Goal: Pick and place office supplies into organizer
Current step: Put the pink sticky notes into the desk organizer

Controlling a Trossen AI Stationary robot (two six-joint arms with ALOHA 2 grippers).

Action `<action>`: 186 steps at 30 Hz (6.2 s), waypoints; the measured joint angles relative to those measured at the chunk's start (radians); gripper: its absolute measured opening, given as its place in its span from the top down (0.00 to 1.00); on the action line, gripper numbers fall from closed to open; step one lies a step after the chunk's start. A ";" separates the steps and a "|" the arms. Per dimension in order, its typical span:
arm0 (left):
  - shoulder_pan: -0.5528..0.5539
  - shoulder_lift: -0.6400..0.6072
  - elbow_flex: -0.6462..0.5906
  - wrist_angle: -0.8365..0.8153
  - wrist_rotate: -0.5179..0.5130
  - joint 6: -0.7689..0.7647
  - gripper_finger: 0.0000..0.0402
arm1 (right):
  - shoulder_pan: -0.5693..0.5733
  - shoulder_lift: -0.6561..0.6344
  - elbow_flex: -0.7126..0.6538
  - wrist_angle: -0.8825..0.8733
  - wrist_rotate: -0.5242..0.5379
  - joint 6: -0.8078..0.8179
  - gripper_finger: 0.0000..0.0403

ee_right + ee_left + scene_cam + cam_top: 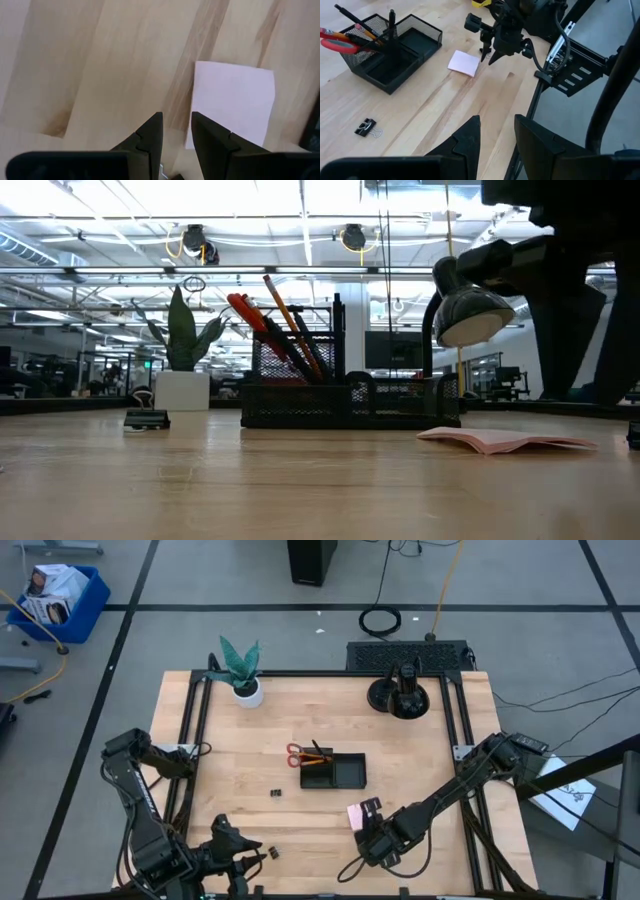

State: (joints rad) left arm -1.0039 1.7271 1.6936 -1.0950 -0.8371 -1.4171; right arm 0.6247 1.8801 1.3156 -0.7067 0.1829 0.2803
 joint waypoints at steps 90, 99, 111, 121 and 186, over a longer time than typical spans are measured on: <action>0.001 0.000 0.000 0.000 0.002 0.043 0.69 | -0.018 0.042 -0.069 0.061 0.107 0.052 0.77; 0.001 0.000 0.000 0.000 0.001 0.048 0.69 | -0.019 0.043 -0.070 0.040 0.139 0.053 0.77; 0.001 0.000 0.000 0.000 0.000 0.053 0.69 | -0.021 0.044 -0.071 0.028 0.207 0.053 0.77; 0.001 0.000 0.000 0.000 -0.001 0.053 0.69 | -0.022 0.044 -0.071 0.032 0.212 0.053 0.77; 0.001 0.000 0.000 0.121 -0.010 0.175 0.69 | -0.021 0.088 -0.068 0.029 0.291 0.047 0.77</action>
State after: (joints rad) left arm -1.0027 1.7271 1.6936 -0.9737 -0.8471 -1.2419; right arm 0.6032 1.9679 1.2480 -0.6777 0.4735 0.3275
